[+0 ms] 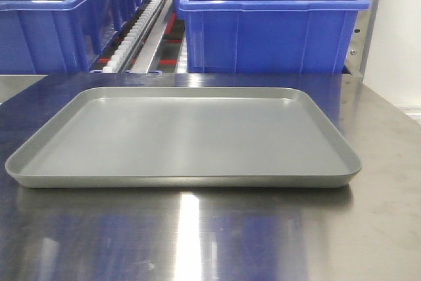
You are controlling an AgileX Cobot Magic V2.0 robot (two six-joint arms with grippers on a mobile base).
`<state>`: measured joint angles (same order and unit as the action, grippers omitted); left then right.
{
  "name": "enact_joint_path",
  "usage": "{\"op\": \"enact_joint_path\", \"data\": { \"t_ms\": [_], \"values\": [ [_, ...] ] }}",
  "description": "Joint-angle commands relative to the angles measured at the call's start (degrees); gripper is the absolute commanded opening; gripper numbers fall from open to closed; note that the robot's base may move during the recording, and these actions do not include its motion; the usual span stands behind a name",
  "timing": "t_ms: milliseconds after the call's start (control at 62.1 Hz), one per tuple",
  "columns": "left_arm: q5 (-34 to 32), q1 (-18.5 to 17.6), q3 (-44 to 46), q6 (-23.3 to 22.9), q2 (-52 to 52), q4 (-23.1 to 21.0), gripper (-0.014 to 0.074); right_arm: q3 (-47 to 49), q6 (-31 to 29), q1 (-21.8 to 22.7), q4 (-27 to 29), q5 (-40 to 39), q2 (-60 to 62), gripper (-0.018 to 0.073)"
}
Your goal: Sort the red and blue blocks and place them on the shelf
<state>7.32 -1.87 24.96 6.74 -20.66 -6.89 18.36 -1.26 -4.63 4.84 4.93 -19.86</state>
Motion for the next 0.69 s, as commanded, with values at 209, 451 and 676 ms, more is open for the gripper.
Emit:
{"op": "enact_joint_path", "data": {
  "t_ms": [209,451,676],
  "values": [
    [-5.6,-0.1,2.1,-0.2,-0.3,-0.4,0.0126,1.7,-0.2,0.3,-0.1,-4.9,-0.2,0.0048],
    [-5.6,-0.1,2.1,-0.2,-0.3,-0.4,0.0126,1.7,-0.2,0.3,-0.1,-4.9,-0.2,0.0048],
    [-5.6,-0.1,2.1,-0.2,-0.3,-0.4,0.0126,1.7,-0.2,0.3,-0.1,-4.9,-0.2,0.0048]
  ]
}}
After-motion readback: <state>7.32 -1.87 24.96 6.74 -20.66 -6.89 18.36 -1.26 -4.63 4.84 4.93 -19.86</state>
